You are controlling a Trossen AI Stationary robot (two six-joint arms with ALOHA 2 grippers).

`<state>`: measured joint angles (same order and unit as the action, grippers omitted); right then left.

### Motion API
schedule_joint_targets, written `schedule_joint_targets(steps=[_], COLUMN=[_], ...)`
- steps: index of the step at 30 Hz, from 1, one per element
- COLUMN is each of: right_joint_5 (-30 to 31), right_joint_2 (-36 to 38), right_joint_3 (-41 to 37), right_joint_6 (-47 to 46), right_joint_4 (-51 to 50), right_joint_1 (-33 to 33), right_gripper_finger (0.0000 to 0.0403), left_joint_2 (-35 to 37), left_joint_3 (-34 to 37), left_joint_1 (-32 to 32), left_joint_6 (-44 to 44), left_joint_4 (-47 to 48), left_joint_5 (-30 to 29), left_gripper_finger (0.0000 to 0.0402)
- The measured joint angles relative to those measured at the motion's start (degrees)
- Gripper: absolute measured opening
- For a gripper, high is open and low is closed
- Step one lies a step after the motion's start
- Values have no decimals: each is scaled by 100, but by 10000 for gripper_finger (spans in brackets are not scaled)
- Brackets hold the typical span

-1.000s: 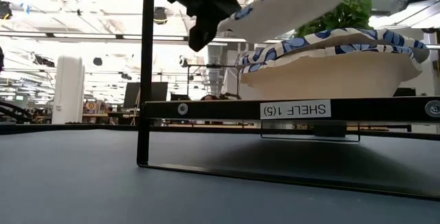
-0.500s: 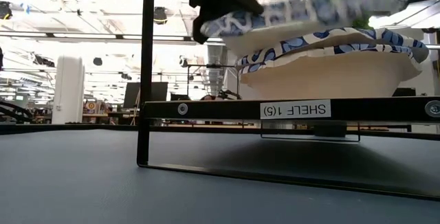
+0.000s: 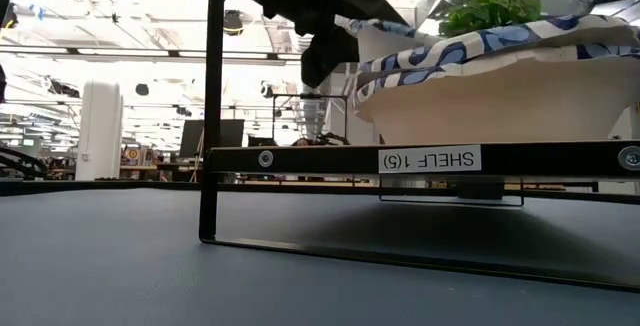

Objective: Place and stack bowls onto a shelf
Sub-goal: Stack the white pattern plate into the white pattern plate on the shelf

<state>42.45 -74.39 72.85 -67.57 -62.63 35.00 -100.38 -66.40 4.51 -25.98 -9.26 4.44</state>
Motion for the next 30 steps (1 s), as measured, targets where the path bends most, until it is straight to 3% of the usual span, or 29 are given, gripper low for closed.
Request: schedule_joint_targets(steps=[10,17,23,30], right_joint_5=[-220,-398,-883,-1310], right_joint_2=[-13,-559,-1416,-1626], right_joint_3=[-390,-386,-390,-390], right_joint_6=[-8,190,469,463], right_joint_4=[463,291,295,373], right_joint_1=[-109,-238,-515,-953], right_gripper_finger=[63,63,73,134], left_joint_2=[70,78,750,1789], left_joint_3=[-800,-880,-886,-891], left_joint_1=[-210,-146,-267,-256], left_joint_6=[387,712,1040,1273], left_joint_4=[806,1276,1965,2896], left_joint_5=[508,619,625,523], left_gripper_finger=[151,151,151,151])
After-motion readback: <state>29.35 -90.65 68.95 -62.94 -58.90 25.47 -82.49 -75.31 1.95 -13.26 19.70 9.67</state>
